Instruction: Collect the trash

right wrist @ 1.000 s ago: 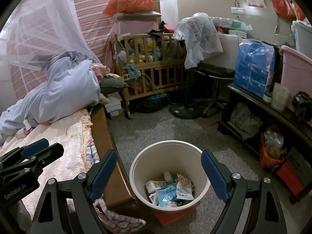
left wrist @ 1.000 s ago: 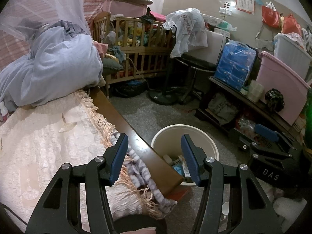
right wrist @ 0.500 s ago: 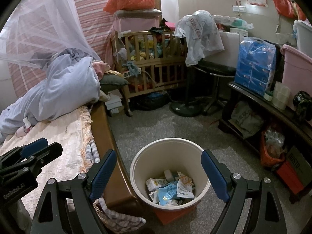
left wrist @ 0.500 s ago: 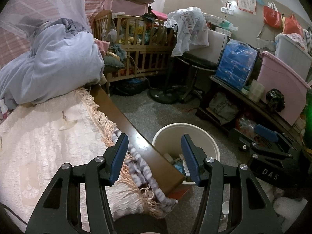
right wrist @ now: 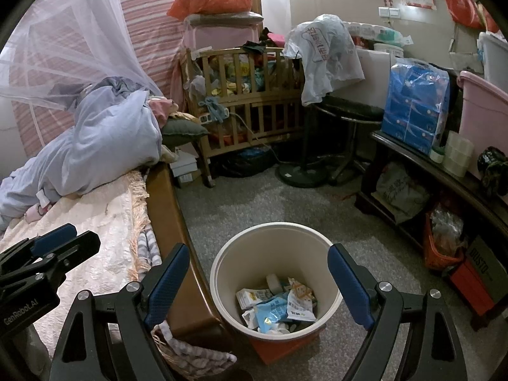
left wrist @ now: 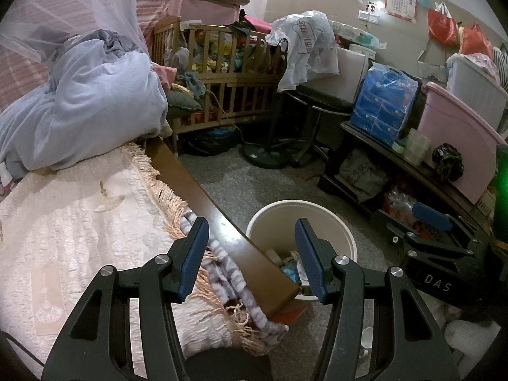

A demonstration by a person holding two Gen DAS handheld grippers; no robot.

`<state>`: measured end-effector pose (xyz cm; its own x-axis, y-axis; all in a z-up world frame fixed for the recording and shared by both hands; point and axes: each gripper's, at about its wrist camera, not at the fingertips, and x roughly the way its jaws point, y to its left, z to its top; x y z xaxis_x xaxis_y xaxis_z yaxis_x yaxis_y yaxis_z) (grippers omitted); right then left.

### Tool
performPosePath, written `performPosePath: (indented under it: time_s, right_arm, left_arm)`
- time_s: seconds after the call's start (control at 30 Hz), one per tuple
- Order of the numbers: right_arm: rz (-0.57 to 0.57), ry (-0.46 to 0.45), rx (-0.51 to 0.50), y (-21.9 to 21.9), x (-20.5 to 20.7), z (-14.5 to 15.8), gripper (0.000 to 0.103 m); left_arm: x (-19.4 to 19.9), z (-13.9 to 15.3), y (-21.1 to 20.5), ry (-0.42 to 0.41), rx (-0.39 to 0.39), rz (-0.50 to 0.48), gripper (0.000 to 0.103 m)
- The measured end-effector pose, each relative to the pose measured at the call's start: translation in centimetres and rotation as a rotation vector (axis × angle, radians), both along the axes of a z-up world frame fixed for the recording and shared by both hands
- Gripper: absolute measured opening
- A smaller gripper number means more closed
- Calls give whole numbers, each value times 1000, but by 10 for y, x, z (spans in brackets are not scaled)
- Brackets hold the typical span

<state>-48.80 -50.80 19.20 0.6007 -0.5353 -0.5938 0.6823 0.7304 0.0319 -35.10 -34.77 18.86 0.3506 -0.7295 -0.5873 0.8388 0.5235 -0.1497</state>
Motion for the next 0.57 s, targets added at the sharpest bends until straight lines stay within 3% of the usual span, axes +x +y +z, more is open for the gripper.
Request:
performPosePath:
  time_s: [0.57]
  right_arm:
    - [8,21,10,-3,2,-7,87]
  left_arm:
    - [-1,-6,3,18,-3,-18,55]
